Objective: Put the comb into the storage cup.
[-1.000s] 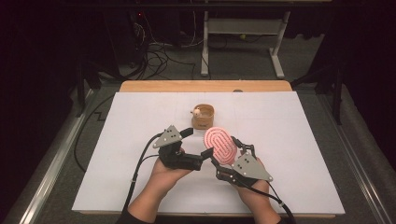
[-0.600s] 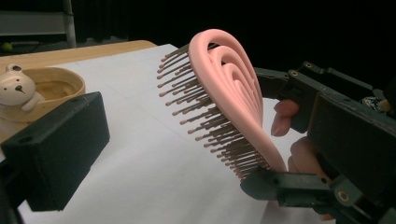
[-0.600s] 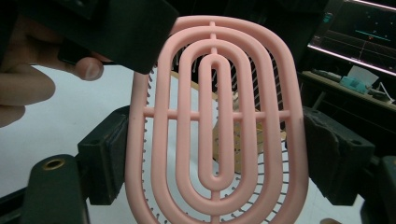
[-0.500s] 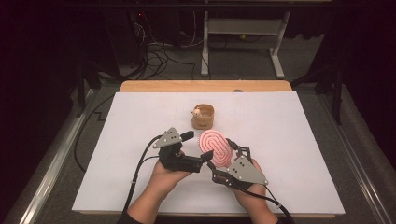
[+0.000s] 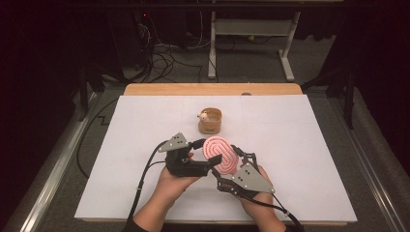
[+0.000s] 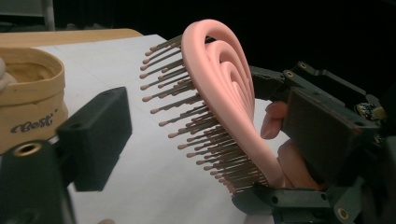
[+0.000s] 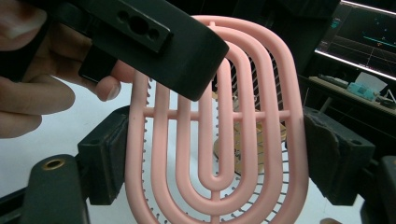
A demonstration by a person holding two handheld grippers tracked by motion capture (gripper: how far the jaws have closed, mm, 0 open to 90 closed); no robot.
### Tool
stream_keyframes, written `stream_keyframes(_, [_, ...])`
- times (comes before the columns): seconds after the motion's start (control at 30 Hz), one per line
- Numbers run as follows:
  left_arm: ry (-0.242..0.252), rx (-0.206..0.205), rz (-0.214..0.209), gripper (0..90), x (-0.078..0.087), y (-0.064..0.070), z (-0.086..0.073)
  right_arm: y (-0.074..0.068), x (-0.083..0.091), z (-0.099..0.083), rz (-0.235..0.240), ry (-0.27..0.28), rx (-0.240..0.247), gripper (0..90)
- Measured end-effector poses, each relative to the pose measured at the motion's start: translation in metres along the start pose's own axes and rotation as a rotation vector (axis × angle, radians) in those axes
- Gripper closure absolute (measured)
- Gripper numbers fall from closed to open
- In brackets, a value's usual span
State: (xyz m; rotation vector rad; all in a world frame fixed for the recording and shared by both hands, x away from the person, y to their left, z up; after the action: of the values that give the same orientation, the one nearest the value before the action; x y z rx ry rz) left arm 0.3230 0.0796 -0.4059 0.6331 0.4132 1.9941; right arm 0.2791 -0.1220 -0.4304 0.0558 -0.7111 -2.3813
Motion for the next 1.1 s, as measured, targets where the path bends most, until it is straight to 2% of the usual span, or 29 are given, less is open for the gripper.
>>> stream_keyframes(0.1, [-0.01,0.017,-0.019,22.2,-0.001,-0.001,-0.001,-0.0003,0.0,0.0001,0.001,-0.001,0.006,20.0])
stream_keyframes(0.13, [-0.011,0.015,-0.022,27.1,-0.001,-0.0013,-0.0015,-0.0006,-0.0003,0.0,-0.001,0.001,0.004,20.0])
stream_keyframes(0.4, [-0.015,0.037,-0.054,40.6,0.0011,-0.0026,-0.0011,-0.002,-0.001,-0.0003,0.001,-0.004,0.019,20.0])
stream_keyframes(0.7, [-0.023,0.055,-0.058,48.3,0.0022,-0.0044,-0.001,-0.0028,-0.0007,0.0003,-0.002,0.0,0.024,20.0])
stream_keyframes(1.1, [-0.017,0.056,-0.066,51.8,0.0027,-0.002,-0.0014,-0.003,-0.0008,0.0006,-0.009,0.003,0.036,19.9])
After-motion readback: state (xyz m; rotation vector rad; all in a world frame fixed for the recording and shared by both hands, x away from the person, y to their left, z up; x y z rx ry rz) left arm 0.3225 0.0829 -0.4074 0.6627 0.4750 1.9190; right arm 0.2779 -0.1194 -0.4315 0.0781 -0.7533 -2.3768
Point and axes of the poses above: each handheld gripper's, and its own axes: x roughly backward along the jaws, z roughly out of its top, y roughly to its right, the point moved 1 cm from there along -x, roughly forward along the jaws, and after that the axes turned 12 degrees about x, right-handed, at the moved point
